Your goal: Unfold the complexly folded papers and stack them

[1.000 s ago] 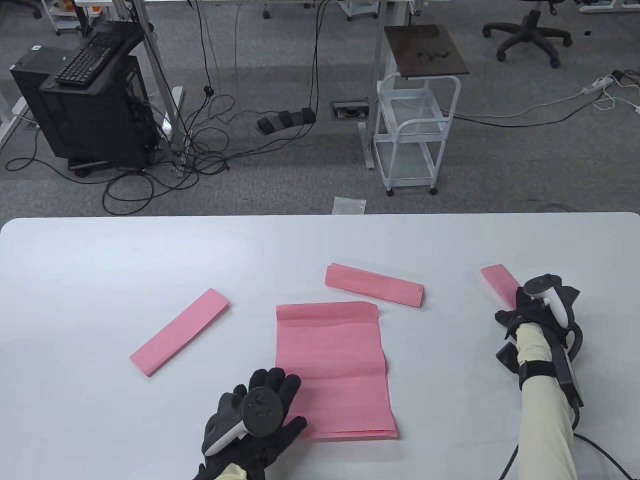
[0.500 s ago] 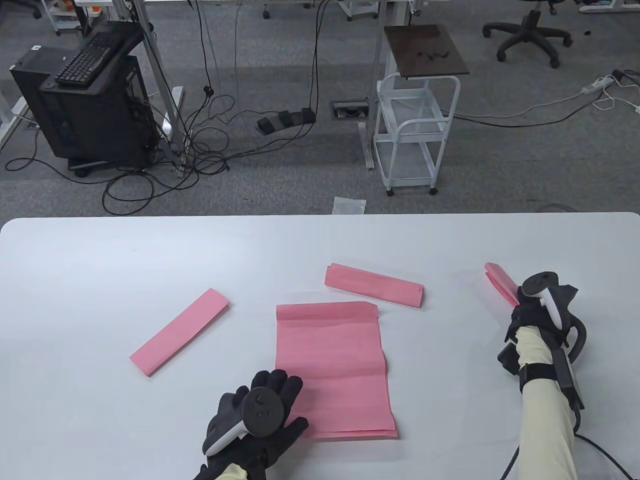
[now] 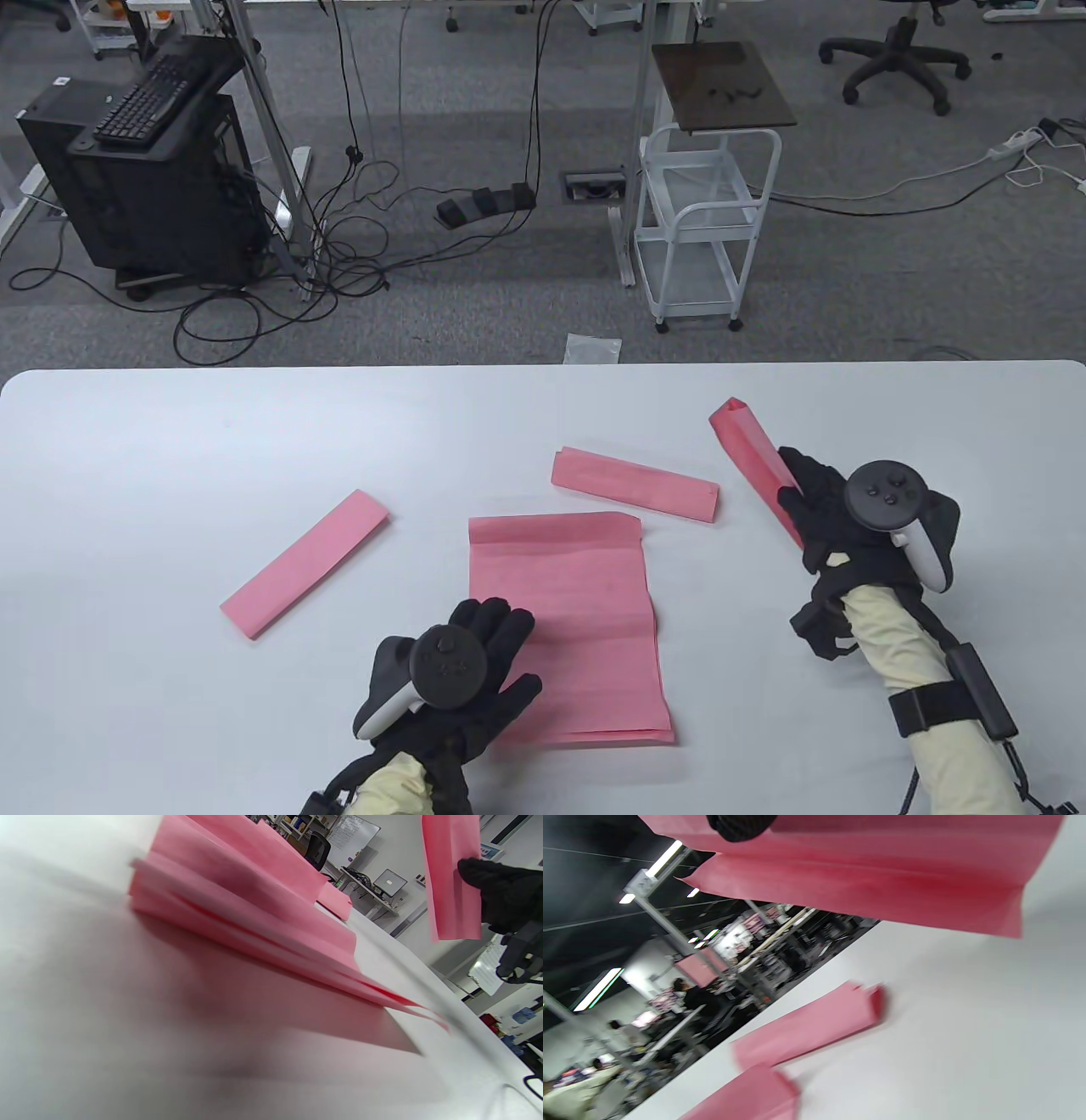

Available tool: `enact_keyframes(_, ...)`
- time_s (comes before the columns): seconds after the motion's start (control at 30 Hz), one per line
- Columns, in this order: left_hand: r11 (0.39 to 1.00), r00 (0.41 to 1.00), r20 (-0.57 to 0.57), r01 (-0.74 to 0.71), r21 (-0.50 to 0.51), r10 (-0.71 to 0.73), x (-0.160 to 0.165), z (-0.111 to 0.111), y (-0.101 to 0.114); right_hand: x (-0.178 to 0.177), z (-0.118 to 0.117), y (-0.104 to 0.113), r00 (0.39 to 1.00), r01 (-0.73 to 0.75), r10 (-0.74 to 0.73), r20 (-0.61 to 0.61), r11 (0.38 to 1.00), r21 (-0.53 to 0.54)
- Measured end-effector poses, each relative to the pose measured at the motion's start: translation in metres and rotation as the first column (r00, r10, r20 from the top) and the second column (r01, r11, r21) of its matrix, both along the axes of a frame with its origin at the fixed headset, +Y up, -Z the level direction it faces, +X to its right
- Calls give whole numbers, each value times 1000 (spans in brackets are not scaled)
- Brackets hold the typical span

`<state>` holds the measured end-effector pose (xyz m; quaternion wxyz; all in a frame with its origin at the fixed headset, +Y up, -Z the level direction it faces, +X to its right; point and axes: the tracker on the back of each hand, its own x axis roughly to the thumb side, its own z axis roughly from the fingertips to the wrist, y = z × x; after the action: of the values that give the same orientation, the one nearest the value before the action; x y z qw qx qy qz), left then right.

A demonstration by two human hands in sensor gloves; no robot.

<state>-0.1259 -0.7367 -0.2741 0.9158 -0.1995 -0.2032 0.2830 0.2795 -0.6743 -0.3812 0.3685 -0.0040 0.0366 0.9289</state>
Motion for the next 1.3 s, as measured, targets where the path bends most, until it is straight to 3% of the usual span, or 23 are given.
enact_keyframes(0.07, 1000, 1000, 11, -28, -7, 29, 5, -6, 1, -23, 12, -1, 989, 114, -112, -100, 993, 11)
enact_keyframes(0.13, 997, 997, 17, -72, -23, 72, 8, -11, 1, -44, 21, -5, 937, 285, -277, -211, 958, 7)
enact_keyframes(0.23, 986, 988, 7, -154, -60, 155, 9, -18, -1, -81, 32, -16, 774, 555, -559, -298, 825, -107)
enact_keyframes(0.33, 963, 956, -116, -271, 1, 269, 3, -19, -1, -114, 42, -29, 598, 675, -717, -358, 692, -257)
enact_keyframes(0.37, 949, 939, -147, -315, -10, 310, 0, -19, -1, -126, 45, -32, 539, 708, -754, -375, 647, -283)
enact_keyframes(0.43, 919, 916, -155, -386, -80, 371, -3, -19, -2, -143, 50, -35, 483, 734, -781, -397, 608, -303)
enact_keyframes(0.53, 814, 851, -182, -525, -247, 493, -4, -18, -9, -165, 57, -36, 427, 736, -782, -454, 592, -328)
enact_keyframes(0.63, 648, 746, -243, -661, -378, 620, -1, -17, -17, -179, 64, -39, 382, 749, -797, -468, 564, -348)
enact_keyframes(0.67, 580, 692, -283, -716, -388, 664, 1, -16, -19, -182, 67, -42, 389, 742, -795, -465, 570, -353)
enact_keyframes(0.73, 512, 620, -339, -780, -359, 707, 0, -15, -22, -184, 71, -48, 418, 715, -777, -471, 601, -357)
enact_keyframes(0.83, 483, 521, -461, -851, -209, 719, -6, -14, -23, -182, 76, -58, 439, 706, -788, -433, 600, -376)
enact_keyframes(0.9, 495, 507, -465, -854, -158, 725, -12, -15, -19, -176, 77, -64, 430, 715, -802, -415, 583, -386)
enact_keyframes(1.03, 613, 536, -467, -790, 14, 703, -40, -21, -6, -146, 69, -57, 398, 823, -858, -325, 490, -286)
enact_keyframes(1.1, 654, 558, -474, -755, 52, 682, -53, -24, -4, -129, 64, -50, 480, 825, -820, -313, 543, -158)
enact_keyframes(1.13, 672, 568, -477, -738, 66, 671, -59, -26, -3, -121, 62, -45, 552, 795, -779, -298, 599, -96)
enact_keyframes(1.2, 716, 606, -482, -695, 67, 633, -64, -28, -3, -111, 59, -40, 678, 693, -665, -314, 720, -30)
enact_keyframes(1.3, 787, 685, -446, -613, 74, 576, -64, -29, -2, -108, 55, -37, 819, 498, -468, -332, 867, 8)
